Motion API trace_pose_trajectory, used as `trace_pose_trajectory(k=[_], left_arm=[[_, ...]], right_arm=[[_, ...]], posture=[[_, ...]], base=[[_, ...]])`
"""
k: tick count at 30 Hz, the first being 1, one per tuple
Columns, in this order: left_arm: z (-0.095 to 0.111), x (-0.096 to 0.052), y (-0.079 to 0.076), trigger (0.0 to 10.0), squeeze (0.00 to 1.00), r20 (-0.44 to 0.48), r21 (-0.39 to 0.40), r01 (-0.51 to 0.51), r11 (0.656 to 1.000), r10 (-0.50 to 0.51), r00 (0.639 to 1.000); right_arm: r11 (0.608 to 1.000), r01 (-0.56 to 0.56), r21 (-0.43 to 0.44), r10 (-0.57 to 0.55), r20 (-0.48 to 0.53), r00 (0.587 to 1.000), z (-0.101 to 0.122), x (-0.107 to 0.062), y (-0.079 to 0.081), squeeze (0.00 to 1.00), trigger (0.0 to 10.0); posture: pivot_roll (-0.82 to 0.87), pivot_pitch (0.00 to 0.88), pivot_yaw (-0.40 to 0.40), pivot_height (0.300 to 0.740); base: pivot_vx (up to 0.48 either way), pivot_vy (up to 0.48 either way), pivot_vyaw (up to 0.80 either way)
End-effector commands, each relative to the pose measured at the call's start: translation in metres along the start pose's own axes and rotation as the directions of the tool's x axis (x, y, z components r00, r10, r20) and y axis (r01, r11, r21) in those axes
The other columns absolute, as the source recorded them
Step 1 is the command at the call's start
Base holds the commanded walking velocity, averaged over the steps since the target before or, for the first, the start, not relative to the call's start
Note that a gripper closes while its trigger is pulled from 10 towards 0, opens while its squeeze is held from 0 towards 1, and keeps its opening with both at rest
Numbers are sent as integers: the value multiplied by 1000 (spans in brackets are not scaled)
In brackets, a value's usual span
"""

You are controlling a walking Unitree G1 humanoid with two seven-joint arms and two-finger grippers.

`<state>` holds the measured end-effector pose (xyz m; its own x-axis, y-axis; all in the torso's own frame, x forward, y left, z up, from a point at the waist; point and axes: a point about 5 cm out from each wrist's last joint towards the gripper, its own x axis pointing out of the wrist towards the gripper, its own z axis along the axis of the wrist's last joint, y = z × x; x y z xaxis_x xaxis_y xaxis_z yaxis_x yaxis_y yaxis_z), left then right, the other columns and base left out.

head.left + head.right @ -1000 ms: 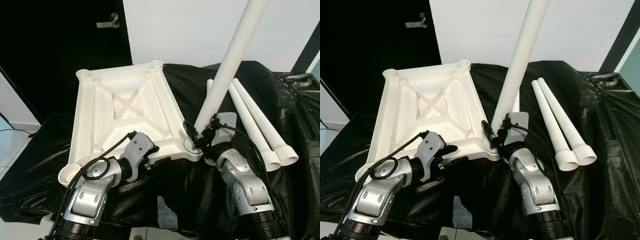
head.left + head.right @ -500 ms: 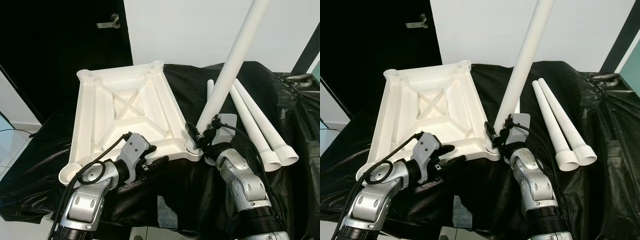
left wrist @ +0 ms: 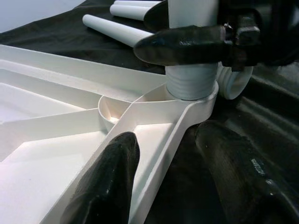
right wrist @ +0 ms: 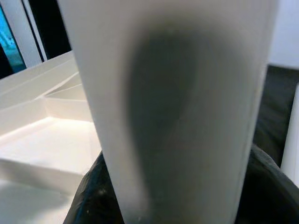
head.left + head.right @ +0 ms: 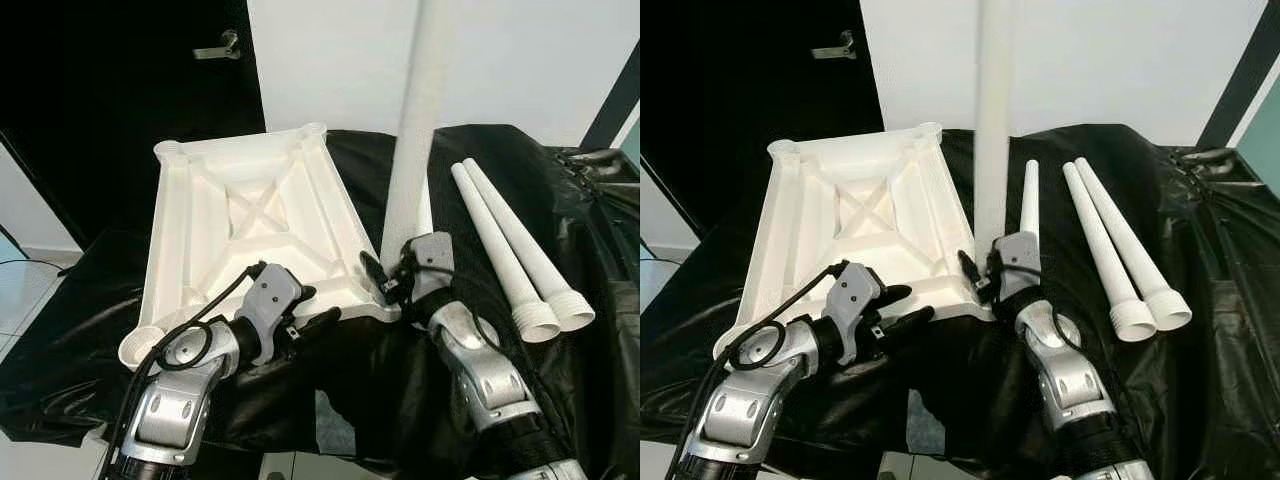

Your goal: Building children table

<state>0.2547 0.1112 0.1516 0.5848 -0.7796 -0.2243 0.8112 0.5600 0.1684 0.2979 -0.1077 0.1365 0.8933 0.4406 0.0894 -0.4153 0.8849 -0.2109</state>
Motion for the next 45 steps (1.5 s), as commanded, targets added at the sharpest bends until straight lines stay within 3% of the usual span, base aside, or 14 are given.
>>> trace_pose_trajectory(k=[1,11,18,22,26,32,38,45], left_arm=[[4,-4,9,10000,0,13,25,-147,989,146,989],[6,-5,12,10000,0,18,39,-144,989,144,989],[7,-5,13,10000,0,18,44,-145,988,144,989],[7,-5,15,10000,0,19,51,-146,988,146,989],[8,-5,16,10000,0,22,58,-148,987,147,989],[8,-4,17,10000,0,25,66,-153,986,152,988],[8,-4,17,10000,0,27,67,-158,985,156,987],[8,-3,16,10000,0,31,67,-158,985,156,987]], right_arm=[[999,-38,-12,37,-81,996,-20,-6,6,0,10000],[985,-164,-53,163,-7,987,-26,-14,14,0,10000],[981,-189,-51,188,-18,982,-29,-14,16,0,10000],[984,-175,34,176,-46,983,-33,-11,17,0,10000],[978,-117,172,133,-84,988,-36,-5,12,0,10000],[972,-89,219,113,-102,988,-39,-3,9,0,10000],[974,-87,209,113,-112,987,-41,-4,7,0,10000],[929,27,369,19,-122,992,-47,-8,5,0,10000]], posture=[[115,0,11,740],[115,0,24,740],[119,0,27,740],[122,0,26,740],[124,0,20,740],[125,0,18,740],[125,0,14,740],[127,0,8,740]], base=[[0,0,0],[0,0,0],[0,0,0],[0,0,0],[0,0,0],[0,0,0],[0,0,0],[0,0,0]])
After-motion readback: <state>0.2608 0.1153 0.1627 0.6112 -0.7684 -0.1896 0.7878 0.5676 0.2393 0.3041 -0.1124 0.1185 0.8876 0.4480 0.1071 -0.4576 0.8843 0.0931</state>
